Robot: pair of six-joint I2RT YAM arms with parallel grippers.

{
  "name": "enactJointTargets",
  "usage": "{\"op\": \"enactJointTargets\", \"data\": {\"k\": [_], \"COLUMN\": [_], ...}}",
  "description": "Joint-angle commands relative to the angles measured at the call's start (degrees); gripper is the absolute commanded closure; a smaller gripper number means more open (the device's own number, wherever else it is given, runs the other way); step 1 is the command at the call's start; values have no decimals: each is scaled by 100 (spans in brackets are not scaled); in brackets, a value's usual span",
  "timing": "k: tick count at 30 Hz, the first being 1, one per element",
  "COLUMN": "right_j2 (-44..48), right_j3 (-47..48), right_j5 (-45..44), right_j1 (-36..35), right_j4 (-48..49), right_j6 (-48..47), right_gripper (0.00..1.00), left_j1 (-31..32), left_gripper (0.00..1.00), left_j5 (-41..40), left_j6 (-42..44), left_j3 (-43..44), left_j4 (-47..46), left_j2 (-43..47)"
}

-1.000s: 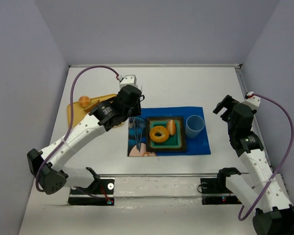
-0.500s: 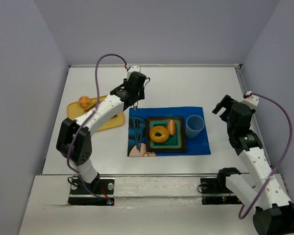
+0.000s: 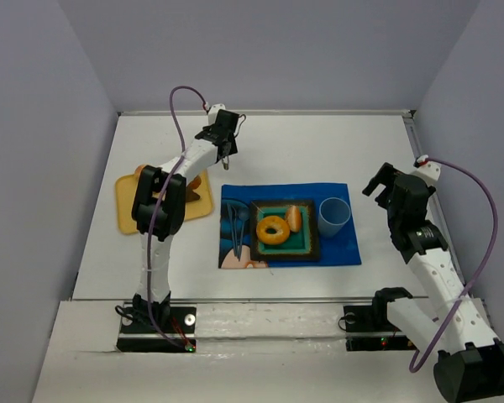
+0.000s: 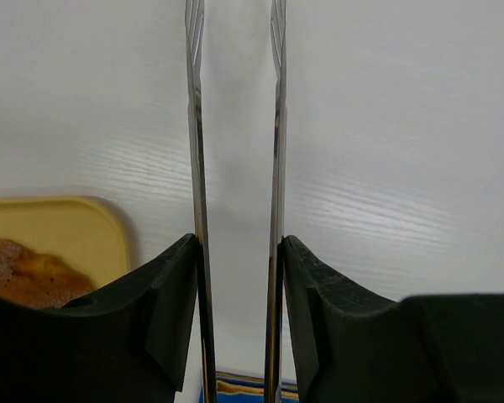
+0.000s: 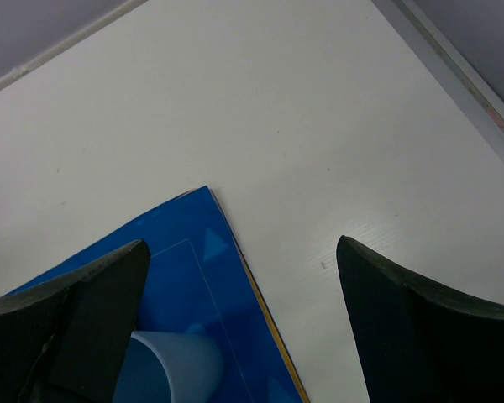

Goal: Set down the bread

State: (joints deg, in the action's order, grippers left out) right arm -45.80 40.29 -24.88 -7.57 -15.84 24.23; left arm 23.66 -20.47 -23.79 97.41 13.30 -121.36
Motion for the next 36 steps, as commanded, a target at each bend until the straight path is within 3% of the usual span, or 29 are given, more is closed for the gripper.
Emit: {"op": "enactJointTargets", "data": {"k": [1, 10, 13, 17, 20, 28, 33, 36], "right_j2": [-122, -245, -315, -360, -298, 44, 212, 343], "right_j3": [49, 66, 75, 102, 102, 75, 84, 58], "right_j5": [-148, -271, -271, -210, -175, -78, 18, 98], "right_j1": [10, 10, 10, 10, 10, 10, 10, 10], "right_j4": [230, 230, 230, 221, 221, 221, 221, 212], "right_j6": [-24, 12, 21, 12, 29, 20, 29, 29], "right_gripper": [2, 2, 2, 0, 0, 0, 0, 0], "left_j1": [7, -37, -54, -46, -37, 436, 1009, 1027], "left_gripper": [47, 34, 26, 3, 1, 1, 1, 1], "left_j5": [-255, -756, -661, -511, -423, -703, -1512, -1285], "left_j6": [-161, -451, -451, -407, -250, 103, 95, -520], "left_j3": [515, 666, 613, 587, 639, 298, -1485, -2504], "left_j4": [-143, 76, 85, 76, 59, -64, -758, -802], "left_j2": [-300, -696, -652, -433, -73, 1734, 3623, 4529]}}
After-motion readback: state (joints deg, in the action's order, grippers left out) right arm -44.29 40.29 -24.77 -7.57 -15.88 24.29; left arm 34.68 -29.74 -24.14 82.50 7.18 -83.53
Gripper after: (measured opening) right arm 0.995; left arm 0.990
